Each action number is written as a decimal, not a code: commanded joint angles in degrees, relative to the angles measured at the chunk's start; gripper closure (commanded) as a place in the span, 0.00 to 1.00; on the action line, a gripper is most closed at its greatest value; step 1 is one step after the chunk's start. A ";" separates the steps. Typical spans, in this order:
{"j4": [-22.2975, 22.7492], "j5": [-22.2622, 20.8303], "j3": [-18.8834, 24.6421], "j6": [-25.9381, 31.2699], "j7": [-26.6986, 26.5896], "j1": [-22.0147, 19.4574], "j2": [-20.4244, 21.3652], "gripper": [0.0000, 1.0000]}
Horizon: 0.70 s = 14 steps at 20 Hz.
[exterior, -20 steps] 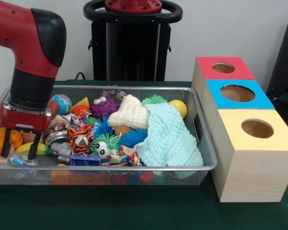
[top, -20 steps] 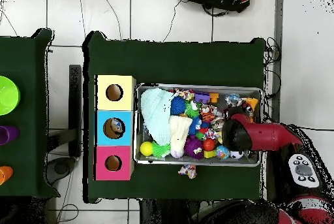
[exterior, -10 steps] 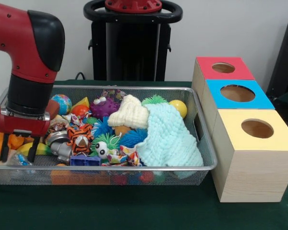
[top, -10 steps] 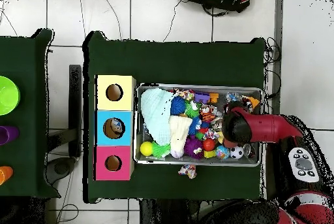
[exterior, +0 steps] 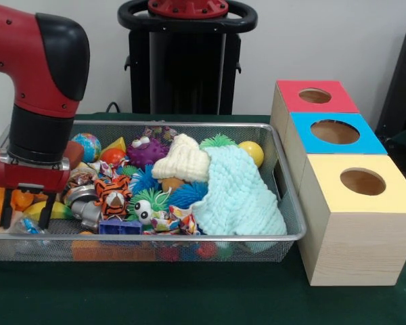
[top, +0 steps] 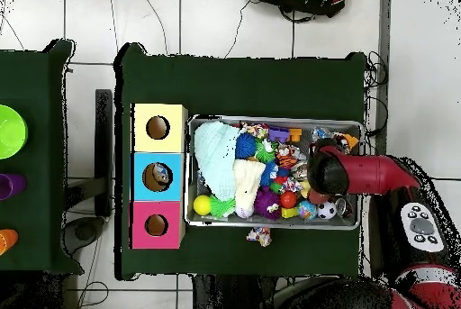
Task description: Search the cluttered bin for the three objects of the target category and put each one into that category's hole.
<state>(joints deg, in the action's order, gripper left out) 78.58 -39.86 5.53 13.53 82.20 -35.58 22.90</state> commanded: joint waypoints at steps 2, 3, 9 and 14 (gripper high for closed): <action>2.16 0.68 7.44 4.44 -2.13 -2.93 -0.81 0.00; 2.57 0.83 7.69 4.23 -1.82 -3.23 -0.68 0.00; 3.73 0.65 9.22 3.55 -1.40 -4.57 -0.54 1.00; 4.13 0.41 9.25 3.69 -1.10 -4.54 -0.09 1.00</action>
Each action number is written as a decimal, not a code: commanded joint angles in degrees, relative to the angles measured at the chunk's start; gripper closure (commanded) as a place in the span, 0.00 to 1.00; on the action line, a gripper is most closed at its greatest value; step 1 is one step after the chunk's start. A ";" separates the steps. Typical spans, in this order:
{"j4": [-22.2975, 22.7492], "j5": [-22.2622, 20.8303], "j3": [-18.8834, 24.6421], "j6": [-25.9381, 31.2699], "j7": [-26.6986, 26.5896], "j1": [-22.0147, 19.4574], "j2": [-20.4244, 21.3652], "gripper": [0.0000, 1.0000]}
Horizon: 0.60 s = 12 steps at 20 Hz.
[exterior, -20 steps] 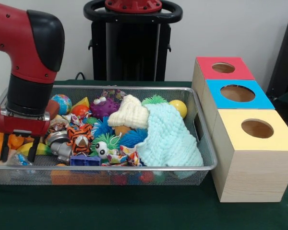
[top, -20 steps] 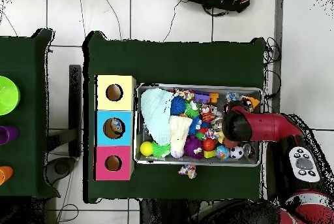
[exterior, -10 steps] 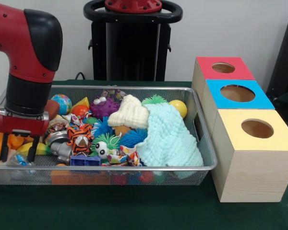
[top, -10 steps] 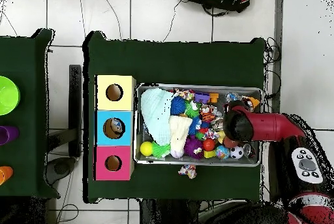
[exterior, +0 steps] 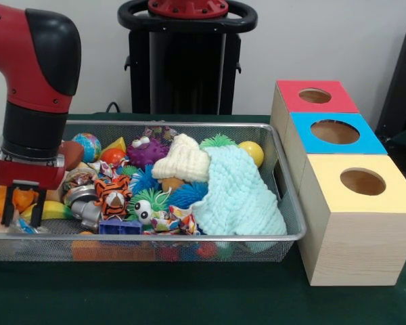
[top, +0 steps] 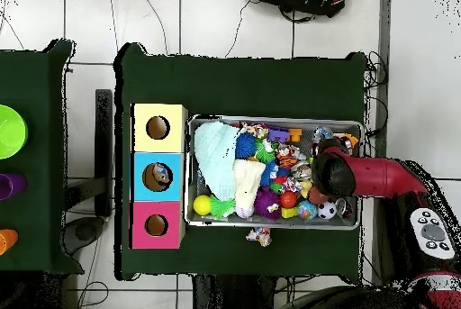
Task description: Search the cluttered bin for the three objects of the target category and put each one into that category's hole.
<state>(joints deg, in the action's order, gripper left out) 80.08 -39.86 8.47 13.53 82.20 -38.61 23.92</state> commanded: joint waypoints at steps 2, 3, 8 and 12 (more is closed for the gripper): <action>2.58 0.39 6.42 3.81 -1.17 -1.56 -1.09 1.00; 2.59 0.42 6.53 3.87 -1.18 -1.59 -1.08 1.00; 3.17 0.97 6.00 3.95 0.15 -1.05 -0.58 1.00; 4.57 2.24 4.49 4.38 2.93 0.11 0.47 1.00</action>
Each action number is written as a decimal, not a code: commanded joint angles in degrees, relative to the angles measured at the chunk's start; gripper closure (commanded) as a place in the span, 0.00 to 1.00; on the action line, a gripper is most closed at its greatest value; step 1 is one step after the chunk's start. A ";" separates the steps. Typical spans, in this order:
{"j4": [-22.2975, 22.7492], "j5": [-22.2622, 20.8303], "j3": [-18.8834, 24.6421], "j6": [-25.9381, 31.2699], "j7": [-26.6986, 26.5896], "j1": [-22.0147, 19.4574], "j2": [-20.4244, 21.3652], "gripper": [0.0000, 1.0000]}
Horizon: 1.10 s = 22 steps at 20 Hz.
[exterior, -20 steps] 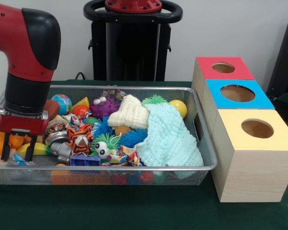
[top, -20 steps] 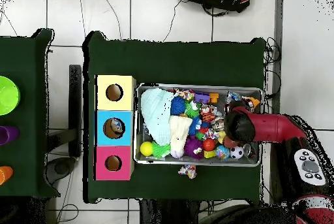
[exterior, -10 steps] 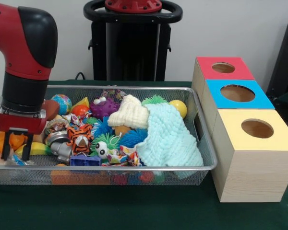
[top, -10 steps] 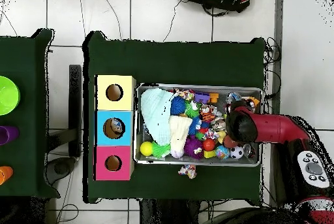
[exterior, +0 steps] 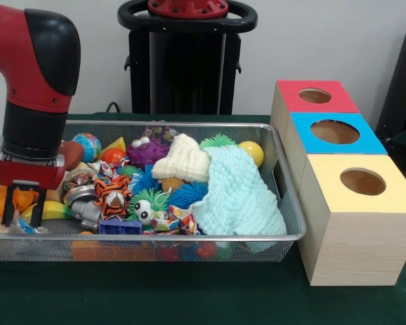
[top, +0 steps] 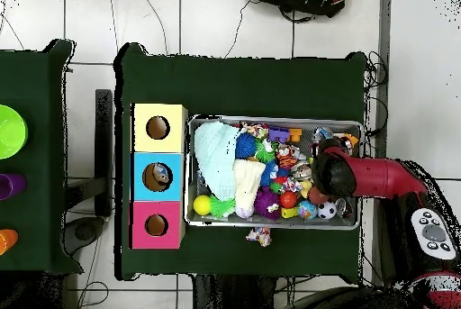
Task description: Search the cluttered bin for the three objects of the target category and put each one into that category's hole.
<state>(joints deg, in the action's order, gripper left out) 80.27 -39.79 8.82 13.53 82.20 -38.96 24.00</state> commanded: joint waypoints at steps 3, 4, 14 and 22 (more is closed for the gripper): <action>7.06 4.01 3.95 6.33 3.89 0.77 3.37 1.00; 7.88 4.73 4.47 7.19 3.58 0.27 4.14 1.00; 19.83 14.29 12.17 12.72 1.09 -6.19 15.26 1.00; 21.86 18.59 13.32 16.35 0.38 -6.67 18.06 1.00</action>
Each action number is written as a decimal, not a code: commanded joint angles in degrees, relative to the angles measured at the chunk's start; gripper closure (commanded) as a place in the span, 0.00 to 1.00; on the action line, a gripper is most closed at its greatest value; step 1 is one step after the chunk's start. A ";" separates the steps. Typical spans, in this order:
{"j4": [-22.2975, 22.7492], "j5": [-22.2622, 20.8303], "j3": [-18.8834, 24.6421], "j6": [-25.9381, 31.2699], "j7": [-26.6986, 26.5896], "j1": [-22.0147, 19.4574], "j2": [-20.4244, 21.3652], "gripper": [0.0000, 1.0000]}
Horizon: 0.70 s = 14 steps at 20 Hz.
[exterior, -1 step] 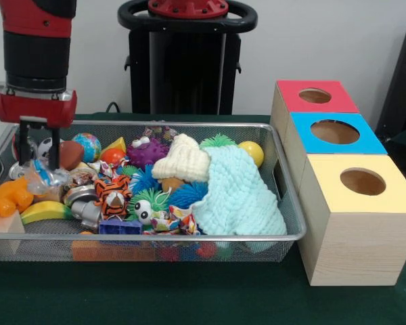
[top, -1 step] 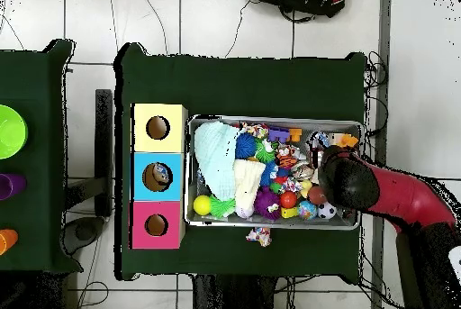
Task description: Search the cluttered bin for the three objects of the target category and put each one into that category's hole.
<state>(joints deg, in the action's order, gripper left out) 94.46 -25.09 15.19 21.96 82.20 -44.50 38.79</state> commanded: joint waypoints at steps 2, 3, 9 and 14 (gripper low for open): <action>10.01 5.46 6.96 8.46 1.62 -0.76 5.04 1.00; 11.33 6.16 6.57 8.42 2.75 -0.24 6.13 1.00; 16.89 9.24 3.28 6.25 8.93 3.86 9.67 1.00; 19.87 11.49 0.96 5.61 11.46 7.18 12.40 1.00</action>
<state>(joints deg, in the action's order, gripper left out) 104.33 -17.00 16.24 23.46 82.20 -40.39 47.63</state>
